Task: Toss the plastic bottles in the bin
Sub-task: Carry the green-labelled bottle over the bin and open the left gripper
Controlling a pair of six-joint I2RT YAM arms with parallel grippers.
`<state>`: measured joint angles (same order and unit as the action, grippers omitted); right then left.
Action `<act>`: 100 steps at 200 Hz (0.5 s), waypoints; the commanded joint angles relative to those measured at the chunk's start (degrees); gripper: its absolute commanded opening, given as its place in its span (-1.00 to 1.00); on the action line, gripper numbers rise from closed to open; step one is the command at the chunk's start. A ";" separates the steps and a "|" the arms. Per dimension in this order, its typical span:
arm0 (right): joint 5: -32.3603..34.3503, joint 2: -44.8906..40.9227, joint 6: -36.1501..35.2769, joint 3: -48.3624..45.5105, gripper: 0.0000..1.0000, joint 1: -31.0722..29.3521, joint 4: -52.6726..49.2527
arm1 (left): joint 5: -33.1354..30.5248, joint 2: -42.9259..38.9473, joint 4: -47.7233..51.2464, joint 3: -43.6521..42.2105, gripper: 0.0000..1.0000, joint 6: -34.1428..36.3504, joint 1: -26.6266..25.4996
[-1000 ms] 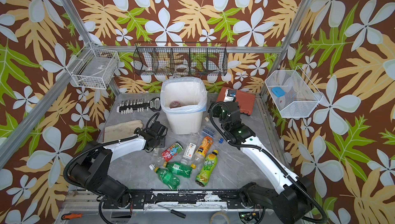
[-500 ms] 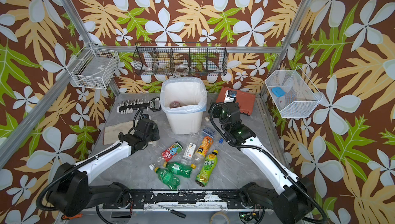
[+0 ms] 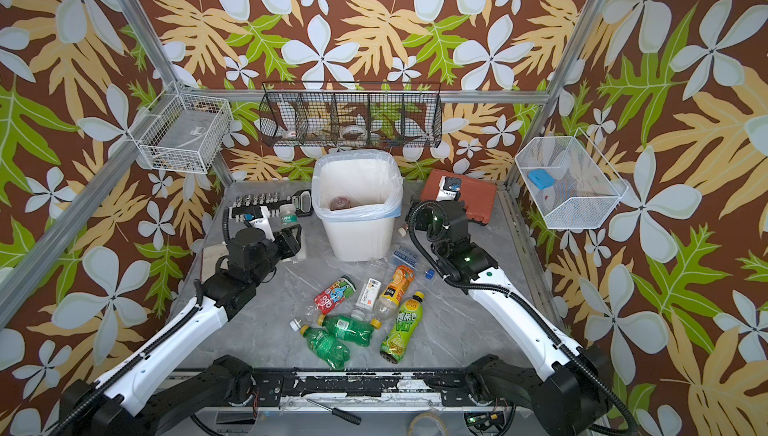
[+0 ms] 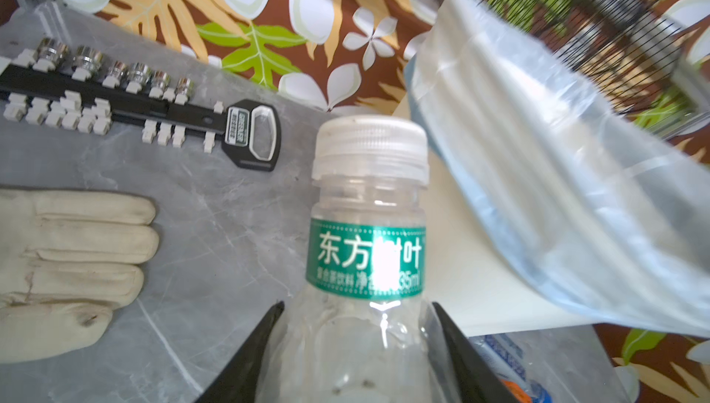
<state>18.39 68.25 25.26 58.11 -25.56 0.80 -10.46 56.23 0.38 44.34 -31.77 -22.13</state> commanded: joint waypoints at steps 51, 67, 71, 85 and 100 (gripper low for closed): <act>1.04 -0.96 -0.50 -0.17 0.99 -0.10 1.72 | 9.14 8.74 -4.68 18.25 -0.16 4.20 0.25; 1.42 -1.69 -0.30 -0.60 0.99 -0.10 1.41 | 11.69 14.14 -4.37 24.69 -0.17 4.69 0.16; 1.35 -1.90 -0.29 -0.55 0.99 -0.10 1.19 | 12.39 15.57 -4.12 26.20 -0.18 4.84 0.11; 1.66 -2.53 -0.48 -0.58 0.99 -0.10 0.43 | 13.72 20.00 -3.77 31.26 -0.18 5.25 -0.49; 2.64 -3.42 -0.73 -1.32 0.99 -0.10 0.47 | 12.75 25.01 -2.39 36.45 -0.18 6.53 -1.56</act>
<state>19.09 65.93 25.19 57.43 -25.56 0.71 0.14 75.79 -2.35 74.76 -27.59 -22.57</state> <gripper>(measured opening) 0.995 0.572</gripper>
